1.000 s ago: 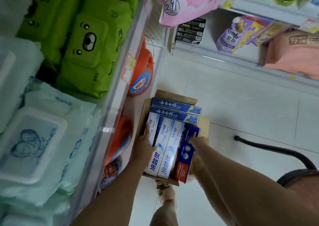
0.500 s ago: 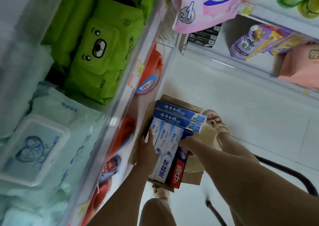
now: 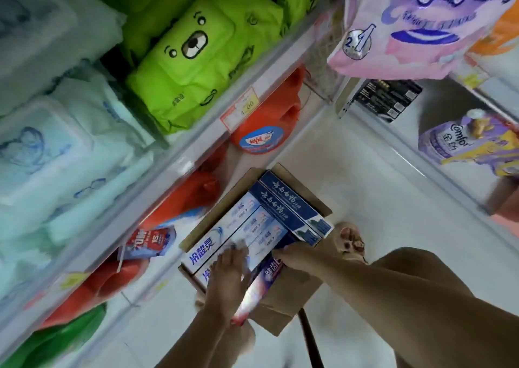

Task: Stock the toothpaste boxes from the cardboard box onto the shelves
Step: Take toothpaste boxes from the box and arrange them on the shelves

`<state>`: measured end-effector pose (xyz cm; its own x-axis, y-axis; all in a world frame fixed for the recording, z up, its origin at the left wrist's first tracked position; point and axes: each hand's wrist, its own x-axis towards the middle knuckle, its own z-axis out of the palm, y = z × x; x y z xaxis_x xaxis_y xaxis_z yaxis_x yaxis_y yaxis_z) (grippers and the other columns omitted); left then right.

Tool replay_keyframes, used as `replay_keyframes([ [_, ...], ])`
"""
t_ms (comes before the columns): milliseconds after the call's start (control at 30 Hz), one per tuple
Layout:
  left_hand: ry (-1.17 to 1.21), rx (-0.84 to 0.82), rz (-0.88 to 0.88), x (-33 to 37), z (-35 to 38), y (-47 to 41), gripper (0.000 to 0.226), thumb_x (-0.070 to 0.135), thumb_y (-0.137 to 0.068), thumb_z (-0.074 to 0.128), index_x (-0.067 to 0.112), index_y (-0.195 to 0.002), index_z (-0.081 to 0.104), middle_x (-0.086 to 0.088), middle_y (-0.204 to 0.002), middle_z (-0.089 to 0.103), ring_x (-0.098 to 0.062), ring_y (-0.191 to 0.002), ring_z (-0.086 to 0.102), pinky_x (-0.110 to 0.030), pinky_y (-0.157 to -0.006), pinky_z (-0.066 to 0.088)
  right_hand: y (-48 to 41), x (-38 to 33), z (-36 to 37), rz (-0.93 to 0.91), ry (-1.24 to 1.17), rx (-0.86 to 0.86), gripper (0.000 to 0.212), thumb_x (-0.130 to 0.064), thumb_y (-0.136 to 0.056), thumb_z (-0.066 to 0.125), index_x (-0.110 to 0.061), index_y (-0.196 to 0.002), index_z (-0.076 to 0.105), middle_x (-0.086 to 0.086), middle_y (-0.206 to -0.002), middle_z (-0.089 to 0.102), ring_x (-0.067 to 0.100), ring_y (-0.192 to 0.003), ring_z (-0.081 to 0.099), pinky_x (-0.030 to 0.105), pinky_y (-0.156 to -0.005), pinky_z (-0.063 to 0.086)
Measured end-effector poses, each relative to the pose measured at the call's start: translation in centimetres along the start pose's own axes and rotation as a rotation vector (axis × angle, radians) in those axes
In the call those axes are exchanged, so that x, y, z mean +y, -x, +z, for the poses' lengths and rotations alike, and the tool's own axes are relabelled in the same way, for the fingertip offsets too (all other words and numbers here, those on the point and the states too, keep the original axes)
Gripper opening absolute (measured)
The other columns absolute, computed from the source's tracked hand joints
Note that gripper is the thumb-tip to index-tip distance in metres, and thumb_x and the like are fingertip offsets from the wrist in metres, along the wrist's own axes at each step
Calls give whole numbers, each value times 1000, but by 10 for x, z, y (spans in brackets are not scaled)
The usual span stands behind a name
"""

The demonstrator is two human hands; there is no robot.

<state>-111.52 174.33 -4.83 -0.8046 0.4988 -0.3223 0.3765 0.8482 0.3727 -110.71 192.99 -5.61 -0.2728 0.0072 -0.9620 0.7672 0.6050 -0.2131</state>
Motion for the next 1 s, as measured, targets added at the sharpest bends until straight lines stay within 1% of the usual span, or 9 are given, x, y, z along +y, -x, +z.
replay_keyframes([
  [100,-45,7,35,-7,18,23,80,14,-61,82,12,-131,45,-10,-106,63,-27,-93,63,-37,-78,56,5,3,-12,-231,613,115,34,-28,-98,43,-5,-118,57,15,-122,59,29,-111,56,33,-90,44],
  [167,-55,-48,12,-15,27,36,105,17,-46,92,11,-137,40,-13,-121,58,-29,-110,58,-42,-91,52,7,1,-18,-380,799,192,26,-21,-95,47,-5,-113,58,13,-118,61,28,-106,59,31,-84,46],
  [233,-53,-76,-49,-30,37,52,113,28,-41,94,7,-138,42,-13,-131,54,-30,-118,53,-44,-96,50,9,0,-21,-566,930,240,30,-22,-94,51,-7,-119,56,13,-124,58,27,-109,57,31,-85,44],
  [333,20,-86,-235,-40,46,72,93,35,-54,89,10,-134,49,-3,-136,51,-29,-114,56,-39,-96,49,13,10,-15,-778,1074,259,51,-23,-95,51,-11,-142,35,12,-149,33,28,-132,38,37,-103,36],
  [433,206,37,-410,-29,39,75,51,26,-80,71,13,-126,51,-7,-120,60,-28,-108,59,-39,-90,52,9,23,-4,-971,1255,363,46,-12,-94,51,-10,-139,43,14,-147,38,31,-133,38,42,-105,37],
  [500,238,57,-441,-18,33,69,46,18,-86,65,9,-129,50,-11,-126,57,-28,-114,54,-39,-94,48,6,23,0,-1001,1271,434,40,-11,-90,57,-10,-130,54,14,-139,48,32,-126,46,43,-103,42],
  [633,222,98,-448,-6,30,61,50,17,-88,58,12,-136,45,-8,-135,49,-25,-122,45,-36,-102,40,13,20,5,-915,1205,479,37,-15,-97,45,-12,-133,50,10,-142,38,26,-130,36,38,-108,31],
  [800,178,100,-337,11,34,63,49,32,-89,60,15,-133,48,-4,-130,50,-22,-119,47,-31,-98,37,15,10,4,-919,1112,506,37,-22,-89,55,-11,-124,57,8,-133,45,25,-121,40,38,-101,37],
  [1000,139,47,-348,21,40,62,54,34,-87,61,15,-135,44,-6,-130,53,-21,-115,53,-32,-93,44,31,-16,-1,-1012,1238,464,44,-39,-85,61,-14,-121,59,3,-122,48,21,-113,42,35,-93,38],
])
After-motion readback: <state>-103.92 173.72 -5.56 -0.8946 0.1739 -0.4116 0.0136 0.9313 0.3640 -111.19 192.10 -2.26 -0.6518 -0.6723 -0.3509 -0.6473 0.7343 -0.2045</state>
